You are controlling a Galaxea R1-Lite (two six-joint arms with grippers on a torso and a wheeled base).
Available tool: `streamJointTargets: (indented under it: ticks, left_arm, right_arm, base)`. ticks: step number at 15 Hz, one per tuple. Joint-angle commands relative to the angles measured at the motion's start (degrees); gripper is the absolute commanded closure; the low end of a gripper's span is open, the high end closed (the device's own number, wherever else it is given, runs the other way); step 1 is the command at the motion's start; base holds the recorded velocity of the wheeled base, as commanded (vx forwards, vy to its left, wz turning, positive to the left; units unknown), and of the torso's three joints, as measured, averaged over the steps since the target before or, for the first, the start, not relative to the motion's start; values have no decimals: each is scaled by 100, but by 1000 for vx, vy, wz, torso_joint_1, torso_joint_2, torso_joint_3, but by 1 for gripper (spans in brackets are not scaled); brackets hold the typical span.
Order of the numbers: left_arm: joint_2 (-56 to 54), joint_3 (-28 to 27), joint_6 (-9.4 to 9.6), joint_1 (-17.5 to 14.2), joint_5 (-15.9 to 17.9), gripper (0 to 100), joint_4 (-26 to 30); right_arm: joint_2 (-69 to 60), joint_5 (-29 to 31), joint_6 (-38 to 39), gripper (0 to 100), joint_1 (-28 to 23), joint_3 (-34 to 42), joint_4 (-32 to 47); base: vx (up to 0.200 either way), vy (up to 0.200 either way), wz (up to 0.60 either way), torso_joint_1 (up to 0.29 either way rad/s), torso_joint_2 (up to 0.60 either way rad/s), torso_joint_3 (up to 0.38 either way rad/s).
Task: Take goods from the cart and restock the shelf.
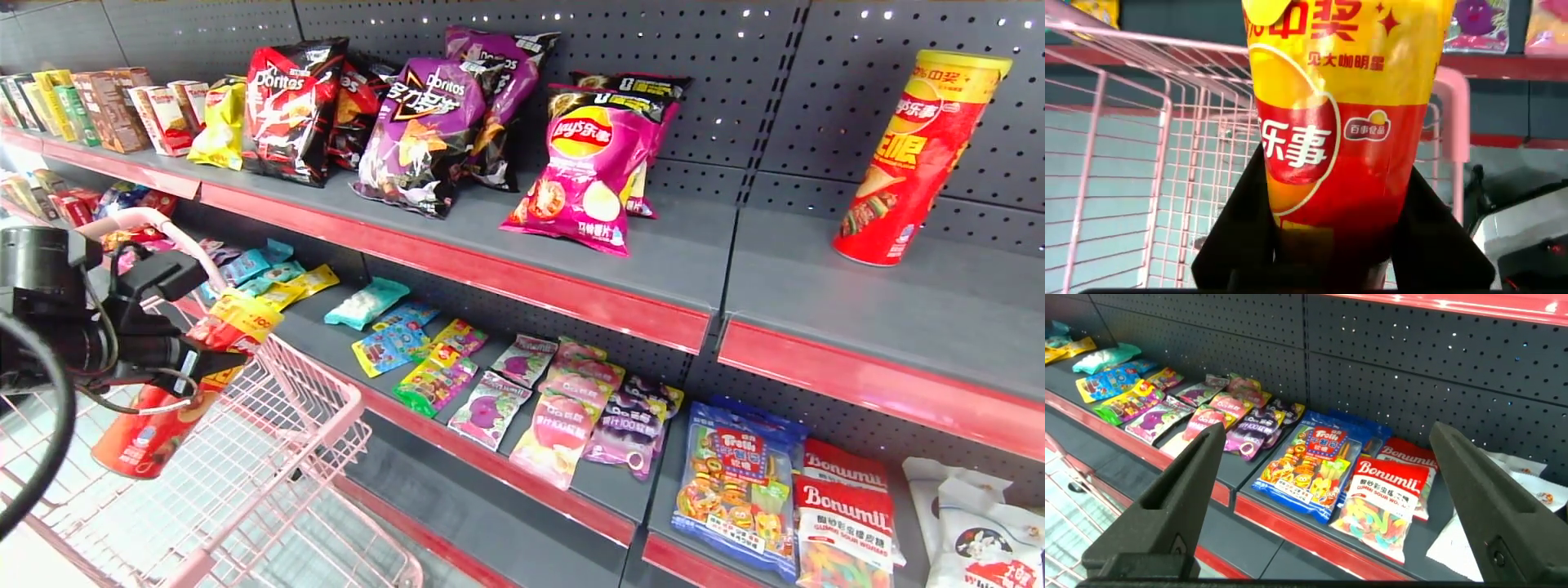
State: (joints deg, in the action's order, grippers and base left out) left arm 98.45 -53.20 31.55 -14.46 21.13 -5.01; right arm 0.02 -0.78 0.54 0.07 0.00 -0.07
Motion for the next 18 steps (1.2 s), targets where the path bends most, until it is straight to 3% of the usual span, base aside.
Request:
streamJointTargets:
  ticks: [1, 2, 4, 10, 14, 17, 18]
  left_arm:
    - [-1513, 548, -342, 224, 14, 100, 0]
    - [-1988, 706, -580, 347, -3, 100, 0]
    - [-2796, 943, -879, 497, -38, 100, -9]
    - [-4677, 1611, -940, 497, -65, 100, 35]
    - [-5117, 1646, -958, 497, -399, 100, 211]
    - [-5248, 1664, -1213, 725, -355, 100, 211]
    - [-5248, 1664, -1221, 760, -346, 100, 211]
  right_arm:
    - [-2, -1, -10, 0, 1, 0, -1]
    - [-2, -1, -10, 0, 1, 0, -1]
    - [-2, -1, -18, 0, 1, 0, -1]
    - [-2, 8, -18, 0, 1, 0, 7]
    - [-2, 8, -18, 0, 1, 0, 7]
    - [-2, 8, -18, 0, 1, 0, 7]
    - [-2, 8, -18, 0, 1, 0, 7]
  base:
    - [0, 0, 0, 0, 0, 0]
    - [0, 0, 0, 0, 0, 0]
    - [0, 0, 0, 0, 0, 0]
    - [0, 0, 0, 0, 0, 0]
    - [0, 0, 0, 0, 0, 0]
    - [0, 0, 0, 144, -355, -201]
    - [0, 0, 0, 203, -500, -271]
